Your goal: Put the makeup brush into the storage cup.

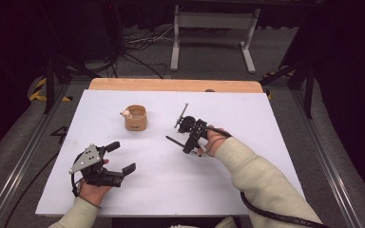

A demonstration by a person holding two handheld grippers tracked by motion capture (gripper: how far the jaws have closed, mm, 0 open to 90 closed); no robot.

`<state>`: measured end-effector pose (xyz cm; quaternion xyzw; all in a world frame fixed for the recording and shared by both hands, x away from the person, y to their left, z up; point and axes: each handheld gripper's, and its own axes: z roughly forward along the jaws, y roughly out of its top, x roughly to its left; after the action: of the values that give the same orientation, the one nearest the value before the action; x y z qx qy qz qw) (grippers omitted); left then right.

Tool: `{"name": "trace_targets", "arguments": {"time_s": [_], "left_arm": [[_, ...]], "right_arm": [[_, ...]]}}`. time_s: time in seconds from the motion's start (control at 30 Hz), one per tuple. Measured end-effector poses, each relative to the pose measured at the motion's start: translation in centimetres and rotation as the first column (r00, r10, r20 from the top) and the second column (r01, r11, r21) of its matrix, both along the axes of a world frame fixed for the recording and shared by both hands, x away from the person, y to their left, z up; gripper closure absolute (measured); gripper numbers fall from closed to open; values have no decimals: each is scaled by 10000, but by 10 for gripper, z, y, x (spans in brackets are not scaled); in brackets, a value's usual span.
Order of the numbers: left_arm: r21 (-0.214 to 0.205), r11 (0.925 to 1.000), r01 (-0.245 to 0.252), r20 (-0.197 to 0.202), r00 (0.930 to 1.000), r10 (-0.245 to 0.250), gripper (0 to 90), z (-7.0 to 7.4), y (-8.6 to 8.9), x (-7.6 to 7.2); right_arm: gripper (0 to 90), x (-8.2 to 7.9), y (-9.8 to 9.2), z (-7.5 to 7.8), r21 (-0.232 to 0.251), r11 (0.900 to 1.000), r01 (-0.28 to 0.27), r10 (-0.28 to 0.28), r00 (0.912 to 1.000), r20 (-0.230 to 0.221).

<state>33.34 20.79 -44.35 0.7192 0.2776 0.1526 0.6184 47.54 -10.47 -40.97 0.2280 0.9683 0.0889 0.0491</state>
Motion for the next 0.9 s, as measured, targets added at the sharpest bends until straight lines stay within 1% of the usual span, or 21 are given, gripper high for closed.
{"name": "trace_targets", "arguments": {"time_s": [0.23, 0.27, 0.33, 0.57, 0.63, 0.67, 0.77, 0.87, 0.9], "left_arm": [[56, 10000, 34, 2, 10000, -34, 6, 0, 0, 0], [68, 10000, 38, 11, 10000, -38, 6, 0, 0, 0], [53, 10000, 45, 4, 10000, -45, 6, 0, 0, 0], [59, 10000, 34, -8, 10000, -34, 6, 0, 0, 0], [34, 10000, 39, -13, 10000, -39, 6, 0, 0, 0], [27, 10000, 47, -21, 10000, -47, 5, 0, 0, 0], [36, 10000, 50, -30, 10000, -50, 5, 0, 0, 0], [24, 10000, 40, -18, 10000, -40, 5, 0, 0, 0], [30, 10000, 44, -24, 10000, -44, 5, 0, 0, 0]], "right_arm": [[283, -1, 2, -7, -90, 10000, -13, 13, 10000, -85], [289, -1, 2, -7, -88, 10000, -3, 3, 10000, -30], [310, -1, 3, -8, -114, 9999, 25, -27, 10000, -95], [425, -2, 4, -9, -209, 9998, 7, -10, 9999, -142], [443, -2, 4, -9, -220, 9997, 66, -70, 9998, -165], [469, -2, 4, -9, -254, 9997, 69, -74, 9998, -194], [515, -1, 4, -11, -309, 9995, -42, 35, 9997, -232], [567, -2, 4, -11, -355, 9994, -43, 31, 9995, -316], [571, -2, 5, -11, -367, 9993, -42, 31, 9995, -317]]}}
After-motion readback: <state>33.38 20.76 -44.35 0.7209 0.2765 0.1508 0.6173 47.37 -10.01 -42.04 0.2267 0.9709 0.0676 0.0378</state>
